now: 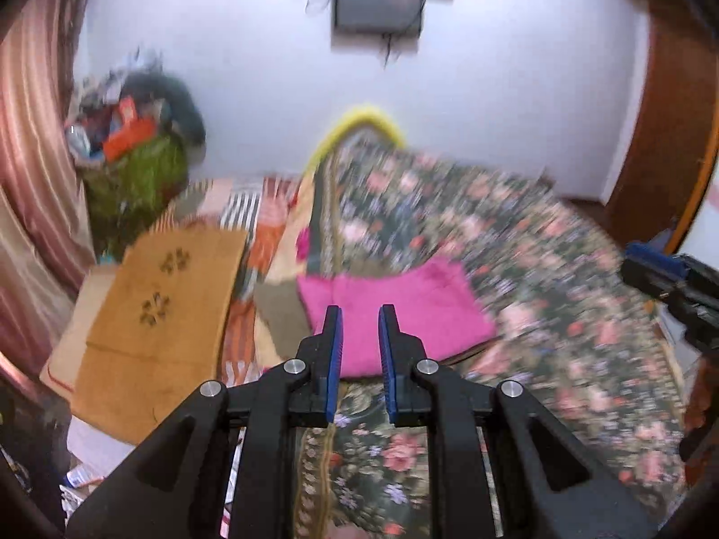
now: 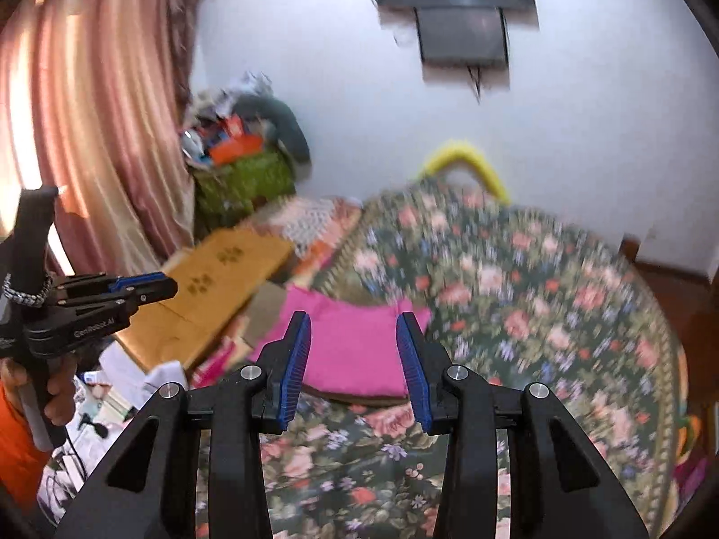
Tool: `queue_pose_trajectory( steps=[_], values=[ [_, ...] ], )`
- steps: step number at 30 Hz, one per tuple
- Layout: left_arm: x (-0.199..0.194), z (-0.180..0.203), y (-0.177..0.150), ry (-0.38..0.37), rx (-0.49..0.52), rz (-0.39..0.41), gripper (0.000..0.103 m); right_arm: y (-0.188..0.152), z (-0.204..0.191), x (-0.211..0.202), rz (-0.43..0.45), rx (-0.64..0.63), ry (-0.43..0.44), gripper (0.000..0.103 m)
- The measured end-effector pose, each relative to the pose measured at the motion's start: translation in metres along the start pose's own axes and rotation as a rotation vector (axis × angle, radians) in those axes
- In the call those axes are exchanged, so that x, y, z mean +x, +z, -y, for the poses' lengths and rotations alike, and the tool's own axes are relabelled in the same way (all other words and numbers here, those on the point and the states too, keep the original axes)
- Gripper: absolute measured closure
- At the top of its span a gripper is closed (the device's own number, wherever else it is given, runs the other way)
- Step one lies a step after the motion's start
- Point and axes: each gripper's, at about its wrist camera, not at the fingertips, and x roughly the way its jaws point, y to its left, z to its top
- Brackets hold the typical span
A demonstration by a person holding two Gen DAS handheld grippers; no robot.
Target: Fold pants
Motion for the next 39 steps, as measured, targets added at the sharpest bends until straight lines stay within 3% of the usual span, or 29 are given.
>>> queue_pose_trajectory(
  steps=[8,12,15,17,18,19,20,22,24,27,39],
  values=[
    [-0.149,0.034,-0.003,-0.027,0.057,0.267,0.087,0.013,-0.053,-0.123,0.254,-0.044,0.045,0.067],
    [-0.201,0.045,-0.018,-0.036,0.054,0.361,0.086,0.004,-0.077,-0.165,0.345,-0.075,0.046,0.067],
    [-0.227,0.05,-0.031,-0.034,0.045,0.405,0.078,-0.005,-0.088,-0.184,0.382,-0.083,0.047,0.067],
    [-0.238,0.053,-0.039,-0.038,0.045,0.423,0.062,-0.011,-0.095,-0.192,0.397,-0.086,0.037,0.066],
    [-0.243,0.054,-0.044,-0.035,0.046,0.436,0.05,-0.014,-0.096,-0.194,0.4,-0.083,0.037,0.064],
    [-0.248,0.054,-0.048,-0.029,0.045,0.452,0.04,-0.017,-0.097,-0.195,0.403,-0.074,0.036,0.052],
    [-0.252,0.053,-0.051,-0.032,0.042,0.46,0.038,-0.019,-0.097,-0.196,0.407,-0.06,0.032,0.035],
    [-0.255,0.051,-0.055,-0.072,0.033,0.448,0.031,-0.023,-0.098,-0.197,0.418,-0.048,0.018,0.02],
    [-0.256,0.048,-0.058,-0.073,0.02,0.449,0.022,-0.026,-0.099,-0.201,0.422,-0.043,-0.01,0.018],
    [-0.258,0.045,-0.063,-0.05,0.007,0.464,0.004,-0.029,-0.101,-0.204,0.414,-0.038,-0.042,0.003],
    [-0.256,0.043,-0.074,-0.038,-0.013,0.459,0.001,-0.04,-0.102,-0.217,0.418,-0.037,-0.073,0.0]
  ],
)
